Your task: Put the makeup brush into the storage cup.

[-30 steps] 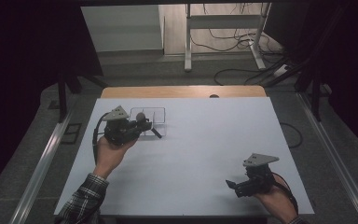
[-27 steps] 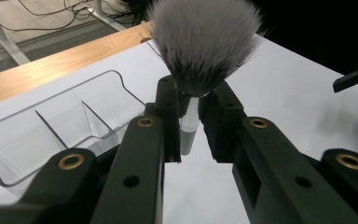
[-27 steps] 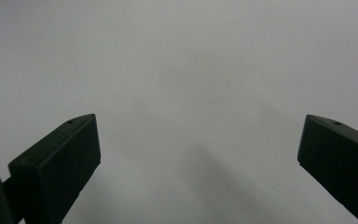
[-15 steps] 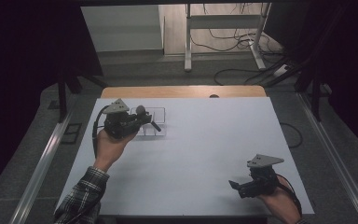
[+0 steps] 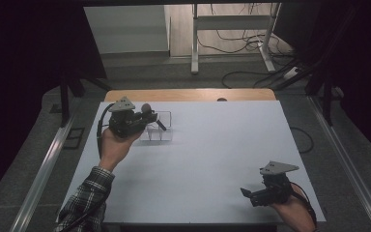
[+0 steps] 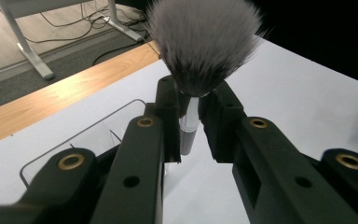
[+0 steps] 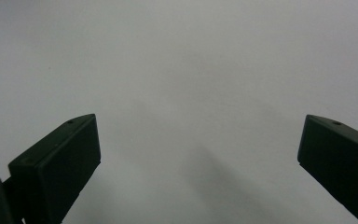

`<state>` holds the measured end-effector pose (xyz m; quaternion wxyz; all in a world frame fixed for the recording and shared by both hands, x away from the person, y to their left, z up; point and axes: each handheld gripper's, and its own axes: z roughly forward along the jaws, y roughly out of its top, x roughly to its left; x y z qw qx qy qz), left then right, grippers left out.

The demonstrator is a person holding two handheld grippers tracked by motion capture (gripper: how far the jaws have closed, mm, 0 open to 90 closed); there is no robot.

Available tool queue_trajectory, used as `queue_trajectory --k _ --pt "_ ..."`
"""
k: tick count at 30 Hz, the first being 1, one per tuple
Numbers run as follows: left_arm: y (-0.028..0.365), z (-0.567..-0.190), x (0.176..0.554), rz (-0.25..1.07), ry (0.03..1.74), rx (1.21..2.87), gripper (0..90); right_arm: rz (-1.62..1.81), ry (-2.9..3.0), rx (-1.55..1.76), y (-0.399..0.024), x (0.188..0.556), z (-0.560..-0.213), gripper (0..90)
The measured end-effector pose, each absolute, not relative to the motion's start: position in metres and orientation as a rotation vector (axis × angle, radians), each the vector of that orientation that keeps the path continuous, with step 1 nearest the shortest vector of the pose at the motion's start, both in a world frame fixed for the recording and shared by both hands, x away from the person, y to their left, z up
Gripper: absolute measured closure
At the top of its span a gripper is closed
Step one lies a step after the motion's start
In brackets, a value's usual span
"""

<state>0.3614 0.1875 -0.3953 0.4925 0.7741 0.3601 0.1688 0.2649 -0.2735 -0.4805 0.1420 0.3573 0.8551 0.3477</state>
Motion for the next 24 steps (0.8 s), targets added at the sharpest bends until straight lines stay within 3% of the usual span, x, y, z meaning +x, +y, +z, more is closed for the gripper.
queue_trajectory --k 24 --pt "0.182 -0.385 0.381 0.469 0.889 1.895 76.7 1.021 2.454 1.058 -0.284 0.258 -0.479 0.0"
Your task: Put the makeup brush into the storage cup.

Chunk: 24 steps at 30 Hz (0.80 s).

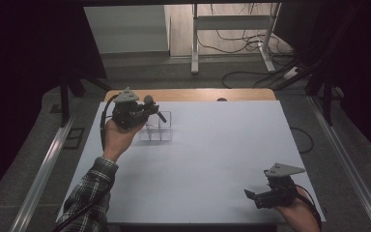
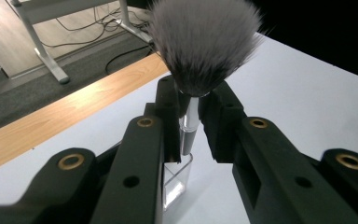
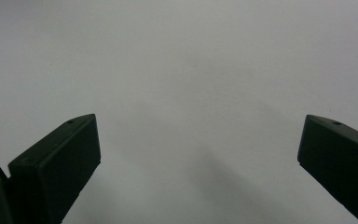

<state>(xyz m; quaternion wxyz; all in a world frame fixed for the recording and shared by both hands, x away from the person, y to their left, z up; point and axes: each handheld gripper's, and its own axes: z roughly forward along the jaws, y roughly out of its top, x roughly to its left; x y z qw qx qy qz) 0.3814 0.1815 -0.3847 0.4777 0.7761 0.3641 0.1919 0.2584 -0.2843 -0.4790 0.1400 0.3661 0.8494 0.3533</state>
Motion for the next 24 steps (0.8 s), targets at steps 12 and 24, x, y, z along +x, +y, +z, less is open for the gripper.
queue_trajectory --k 12,24 --pt "0.181 -0.387 0.395 0.493 0.919 1.907 76.7 1.030 2.449 1.074 -0.289 0.255 -0.478 0.0" --pt "0.173 -0.396 0.405 0.491 0.937 1.931 76.6 1.034 2.449 1.081 -0.292 0.252 -0.478 0.0"
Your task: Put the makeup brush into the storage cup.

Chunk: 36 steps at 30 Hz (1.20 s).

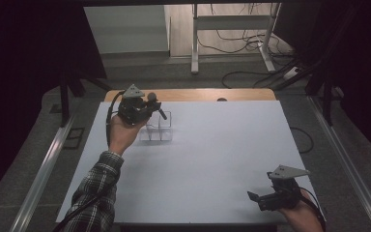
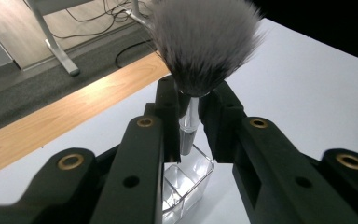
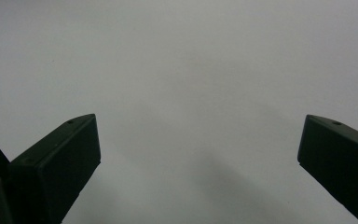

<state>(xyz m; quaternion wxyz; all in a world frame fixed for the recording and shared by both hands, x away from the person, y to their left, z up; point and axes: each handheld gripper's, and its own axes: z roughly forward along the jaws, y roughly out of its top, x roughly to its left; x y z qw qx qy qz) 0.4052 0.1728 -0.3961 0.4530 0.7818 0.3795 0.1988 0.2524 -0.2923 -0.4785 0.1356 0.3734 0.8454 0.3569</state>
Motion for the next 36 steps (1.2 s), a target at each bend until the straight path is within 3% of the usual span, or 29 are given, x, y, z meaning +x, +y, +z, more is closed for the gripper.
queue_trajectory --k 36 --pt "0.164 -0.441 0.417 0.427 1.004 1.960 76.5 0.996 2.491 1.064 -0.289 0.251 -0.481 0.0"
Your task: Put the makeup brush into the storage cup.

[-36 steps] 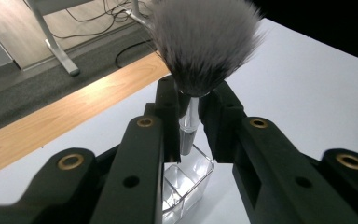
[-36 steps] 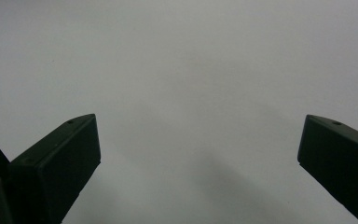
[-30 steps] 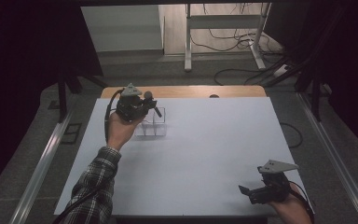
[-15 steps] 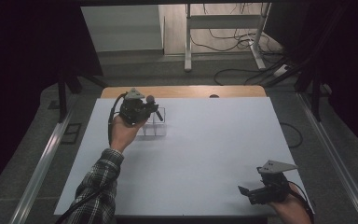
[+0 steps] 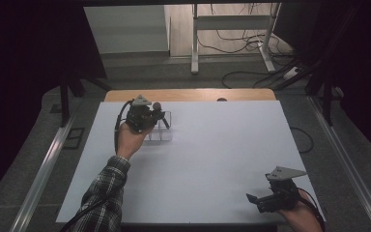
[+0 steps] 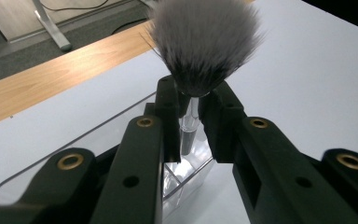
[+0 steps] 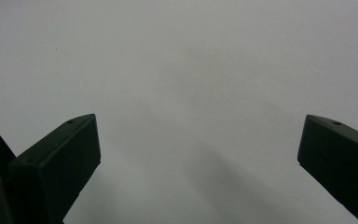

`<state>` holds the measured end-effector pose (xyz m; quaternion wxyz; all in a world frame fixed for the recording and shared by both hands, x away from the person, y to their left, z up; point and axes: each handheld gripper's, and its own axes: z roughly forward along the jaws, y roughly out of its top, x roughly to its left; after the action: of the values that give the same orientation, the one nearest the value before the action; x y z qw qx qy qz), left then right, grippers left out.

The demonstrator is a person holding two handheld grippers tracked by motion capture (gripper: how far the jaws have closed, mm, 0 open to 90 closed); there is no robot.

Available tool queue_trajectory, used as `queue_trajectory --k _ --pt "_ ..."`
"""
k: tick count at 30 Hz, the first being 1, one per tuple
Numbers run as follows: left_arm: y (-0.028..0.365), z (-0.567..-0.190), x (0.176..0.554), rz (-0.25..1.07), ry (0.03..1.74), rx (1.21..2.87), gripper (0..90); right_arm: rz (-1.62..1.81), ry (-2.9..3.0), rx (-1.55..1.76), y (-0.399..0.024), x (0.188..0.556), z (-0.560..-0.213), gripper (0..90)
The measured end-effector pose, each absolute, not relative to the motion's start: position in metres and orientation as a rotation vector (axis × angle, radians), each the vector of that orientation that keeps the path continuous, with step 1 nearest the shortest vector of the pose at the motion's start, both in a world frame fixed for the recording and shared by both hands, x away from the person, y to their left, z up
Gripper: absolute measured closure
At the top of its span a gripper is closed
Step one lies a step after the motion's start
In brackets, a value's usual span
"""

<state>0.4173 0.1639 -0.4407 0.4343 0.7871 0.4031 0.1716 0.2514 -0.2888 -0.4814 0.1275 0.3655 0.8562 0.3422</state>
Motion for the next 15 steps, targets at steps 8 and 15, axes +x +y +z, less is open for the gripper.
queue_trajectory --k 8,15 --pt "0.162 -0.450 0.418 0.417 1.018 1.970 76.5 0.990 2.497 1.054 -0.288 0.251 -0.482 0.0" --pt "0.161 -0.457 0.420 0.408 1.024 1.975 76.5 0.987 2.501 1.051 -0.288 0.251 -0.482 0.0"
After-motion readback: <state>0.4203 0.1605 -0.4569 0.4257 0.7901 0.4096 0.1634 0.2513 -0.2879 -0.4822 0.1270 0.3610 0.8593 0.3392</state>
